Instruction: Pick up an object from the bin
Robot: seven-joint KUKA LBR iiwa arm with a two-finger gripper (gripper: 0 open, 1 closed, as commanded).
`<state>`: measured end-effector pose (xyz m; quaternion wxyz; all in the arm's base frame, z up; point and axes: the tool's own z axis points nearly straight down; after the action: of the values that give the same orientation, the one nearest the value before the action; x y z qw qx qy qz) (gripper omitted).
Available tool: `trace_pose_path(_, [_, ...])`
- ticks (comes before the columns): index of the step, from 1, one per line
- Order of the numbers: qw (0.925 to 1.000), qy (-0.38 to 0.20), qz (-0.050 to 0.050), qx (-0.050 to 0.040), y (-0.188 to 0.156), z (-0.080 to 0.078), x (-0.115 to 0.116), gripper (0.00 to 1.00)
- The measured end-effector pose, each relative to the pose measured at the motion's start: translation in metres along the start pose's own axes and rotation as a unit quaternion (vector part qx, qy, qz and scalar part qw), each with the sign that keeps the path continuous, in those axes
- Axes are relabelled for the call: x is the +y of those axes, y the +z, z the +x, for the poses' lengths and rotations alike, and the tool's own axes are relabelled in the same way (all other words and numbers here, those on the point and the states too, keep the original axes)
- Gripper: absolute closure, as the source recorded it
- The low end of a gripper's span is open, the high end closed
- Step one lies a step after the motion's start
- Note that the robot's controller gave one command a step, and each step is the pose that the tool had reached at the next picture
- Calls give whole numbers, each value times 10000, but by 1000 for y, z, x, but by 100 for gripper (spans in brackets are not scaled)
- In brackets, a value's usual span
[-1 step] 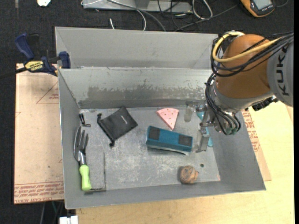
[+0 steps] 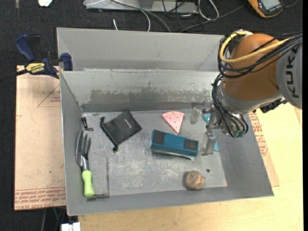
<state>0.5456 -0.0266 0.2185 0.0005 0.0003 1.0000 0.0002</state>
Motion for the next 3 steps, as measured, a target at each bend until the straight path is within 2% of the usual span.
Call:
trace_pose_path(1, [9995,314,-8,-13,87,2,15,0])
trace_pose_path(2, [9991,429,-4,-59,114,1,17,0])
trace_pose_path(3, [9919,1268,-22,-56,94,4,19,0])
